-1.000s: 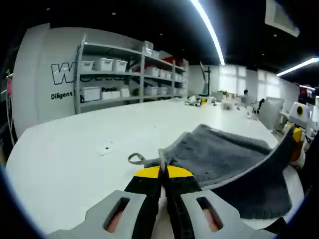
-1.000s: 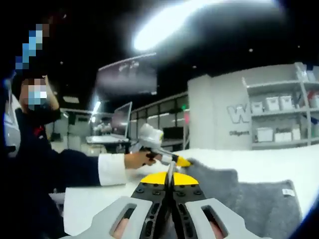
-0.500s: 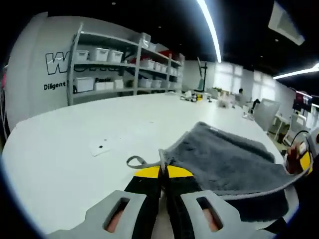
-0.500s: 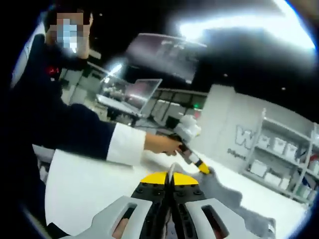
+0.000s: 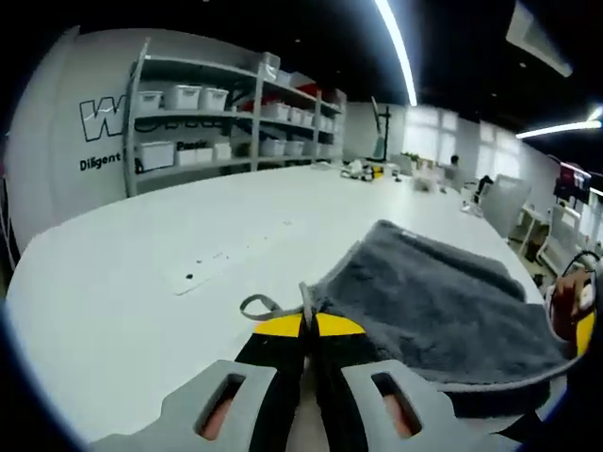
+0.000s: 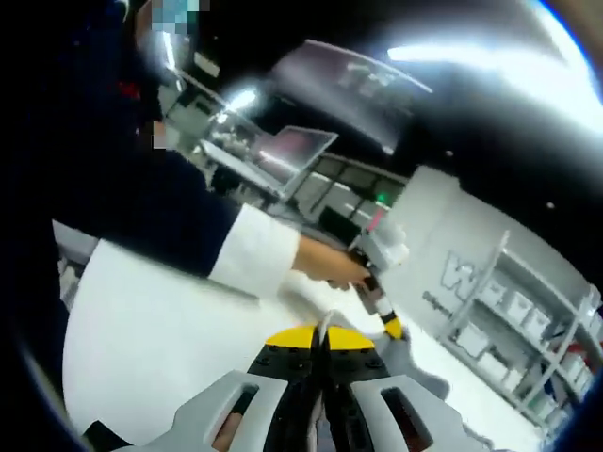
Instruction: Open the folded towel by lifting each exposed corner and separating the folded layers until the towel lies flat within the target outline without major curled edges
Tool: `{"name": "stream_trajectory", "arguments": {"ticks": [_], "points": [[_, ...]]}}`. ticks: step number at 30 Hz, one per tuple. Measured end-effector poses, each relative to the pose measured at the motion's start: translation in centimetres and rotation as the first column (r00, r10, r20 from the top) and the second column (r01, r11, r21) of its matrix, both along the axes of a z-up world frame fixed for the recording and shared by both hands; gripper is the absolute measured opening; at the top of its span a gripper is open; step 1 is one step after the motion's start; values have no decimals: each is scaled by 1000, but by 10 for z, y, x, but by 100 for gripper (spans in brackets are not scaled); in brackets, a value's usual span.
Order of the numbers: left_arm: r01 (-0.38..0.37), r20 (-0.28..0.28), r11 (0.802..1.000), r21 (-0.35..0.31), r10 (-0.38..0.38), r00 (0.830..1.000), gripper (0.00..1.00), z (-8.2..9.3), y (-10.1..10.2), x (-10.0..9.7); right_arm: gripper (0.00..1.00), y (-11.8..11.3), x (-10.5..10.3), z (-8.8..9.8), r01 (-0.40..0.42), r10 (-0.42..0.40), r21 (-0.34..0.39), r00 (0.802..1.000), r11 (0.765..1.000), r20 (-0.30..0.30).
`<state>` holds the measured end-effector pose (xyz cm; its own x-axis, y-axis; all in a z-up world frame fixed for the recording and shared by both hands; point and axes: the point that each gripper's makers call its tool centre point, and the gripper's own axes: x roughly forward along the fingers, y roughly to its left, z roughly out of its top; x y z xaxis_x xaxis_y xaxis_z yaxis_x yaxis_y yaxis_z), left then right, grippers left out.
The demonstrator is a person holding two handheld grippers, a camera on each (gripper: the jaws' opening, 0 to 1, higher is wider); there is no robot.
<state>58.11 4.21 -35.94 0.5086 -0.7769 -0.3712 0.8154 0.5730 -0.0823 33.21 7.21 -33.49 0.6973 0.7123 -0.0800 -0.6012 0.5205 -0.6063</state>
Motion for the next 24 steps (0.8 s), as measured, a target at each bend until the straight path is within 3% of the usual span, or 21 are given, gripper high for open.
{"name": "stream_trajectory", "arguments": {"ticks": [1,4,9,15,24], "points": [[-8,-16,1000,-5,8,1000,2,0,7,16,0,3,0,-1,-1,1,-18,1000,1000,20],[-23,-4,999,25,23,1000,2,2,12,23,0,8,-1,-3,9,-6,-53,998,999,59],[-15,28,998,58,13,1000,2,6,9,21,0,18,-2,-10,16,-2,-127,994,992,108],[-22,25,996,90,20,999,2,4,21,18,0,35,-4,-20,0,20,-180,994,984,107],[-47,33,990,130,43,999,2,6,57,18,0,63,-9,-31,-28,50,-229,994,973,93]]}}
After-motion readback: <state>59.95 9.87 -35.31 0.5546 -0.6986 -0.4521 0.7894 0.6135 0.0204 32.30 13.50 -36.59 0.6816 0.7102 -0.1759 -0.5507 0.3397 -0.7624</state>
